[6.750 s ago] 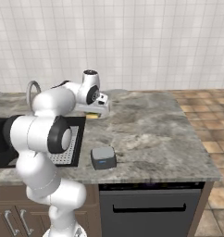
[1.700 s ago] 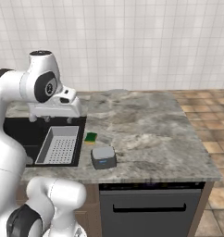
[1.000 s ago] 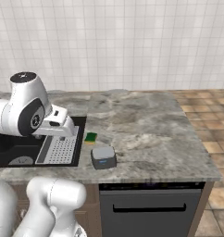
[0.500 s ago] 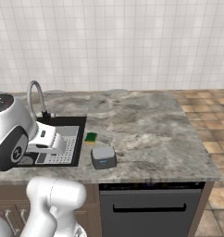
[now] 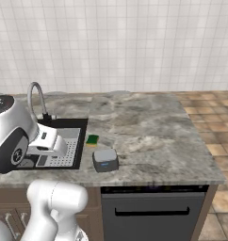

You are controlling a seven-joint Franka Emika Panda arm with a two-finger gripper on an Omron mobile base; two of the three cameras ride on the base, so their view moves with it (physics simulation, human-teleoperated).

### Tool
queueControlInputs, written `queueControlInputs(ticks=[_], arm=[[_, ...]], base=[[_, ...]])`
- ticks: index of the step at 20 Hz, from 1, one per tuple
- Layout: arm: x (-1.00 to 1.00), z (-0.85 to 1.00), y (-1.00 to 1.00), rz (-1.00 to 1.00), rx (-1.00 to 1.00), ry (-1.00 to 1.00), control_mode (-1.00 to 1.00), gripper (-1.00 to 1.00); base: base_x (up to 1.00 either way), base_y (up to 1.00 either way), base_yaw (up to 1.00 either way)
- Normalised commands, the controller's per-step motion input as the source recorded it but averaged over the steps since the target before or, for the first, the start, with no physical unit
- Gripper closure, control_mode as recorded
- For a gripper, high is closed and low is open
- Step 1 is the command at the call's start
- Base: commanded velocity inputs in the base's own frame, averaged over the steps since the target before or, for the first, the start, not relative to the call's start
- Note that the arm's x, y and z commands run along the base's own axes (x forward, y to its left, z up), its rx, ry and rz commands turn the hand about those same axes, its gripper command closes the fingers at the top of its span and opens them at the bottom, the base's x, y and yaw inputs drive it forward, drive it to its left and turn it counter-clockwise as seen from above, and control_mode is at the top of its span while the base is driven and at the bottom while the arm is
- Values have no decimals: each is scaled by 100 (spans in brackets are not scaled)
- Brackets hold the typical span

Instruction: Open the cabinet. Pick the sponge and place it next to the sink. Then close the cabinet.

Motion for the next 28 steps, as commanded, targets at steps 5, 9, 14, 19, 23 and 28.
queueControlInputs(ticks=[5,9,14,19,23,28], arm=[[0,0,0,0,0,0,100,-100],[0,0,0,0,0,0,100,-100],[0,0,0,0,0,0,100,-100],[0,0,0,0,0,0,100,-100],[0,0,0,0,0,0,100,-100],[0,0,0,0,0,0,100,-100]], base=[[-60,-23,-7],[-100,-69,-29],[-70,-18,-63],[8,16,-97],[8,10,-100],[3,4,-99]])
